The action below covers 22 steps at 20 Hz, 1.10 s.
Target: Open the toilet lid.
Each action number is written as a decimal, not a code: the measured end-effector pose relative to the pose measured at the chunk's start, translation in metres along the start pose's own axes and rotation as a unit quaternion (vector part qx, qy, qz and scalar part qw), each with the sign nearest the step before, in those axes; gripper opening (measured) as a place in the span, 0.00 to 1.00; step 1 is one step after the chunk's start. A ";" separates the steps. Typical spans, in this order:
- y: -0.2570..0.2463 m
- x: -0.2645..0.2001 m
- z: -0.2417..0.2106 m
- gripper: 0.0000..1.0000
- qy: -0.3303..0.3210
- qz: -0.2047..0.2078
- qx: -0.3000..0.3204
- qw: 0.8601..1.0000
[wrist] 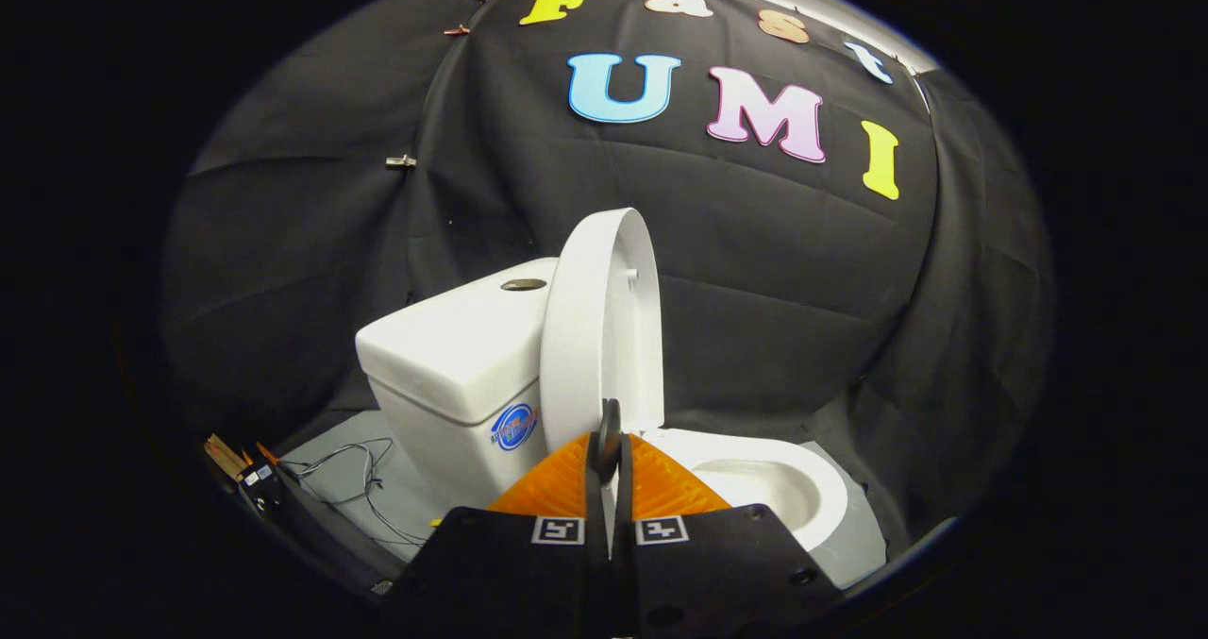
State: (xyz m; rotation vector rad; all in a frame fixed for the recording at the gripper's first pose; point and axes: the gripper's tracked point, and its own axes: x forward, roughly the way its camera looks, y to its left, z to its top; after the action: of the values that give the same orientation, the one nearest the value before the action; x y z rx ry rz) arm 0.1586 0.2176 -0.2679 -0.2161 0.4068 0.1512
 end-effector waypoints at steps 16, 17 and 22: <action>-0.062 -0.081 0.075 1.00 -0.070 0.001 0.052 0.996; -0.072 -0.096 0.088 1.00 -0.085 -0.005 0.055 0.995; -0.118 -0.165 0.135 0.99 -0.139 -0.029 0.043 0.989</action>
State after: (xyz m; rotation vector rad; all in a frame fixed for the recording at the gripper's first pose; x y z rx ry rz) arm 0.0811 0.1190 -0.0588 -0.1181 0.1283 0.1048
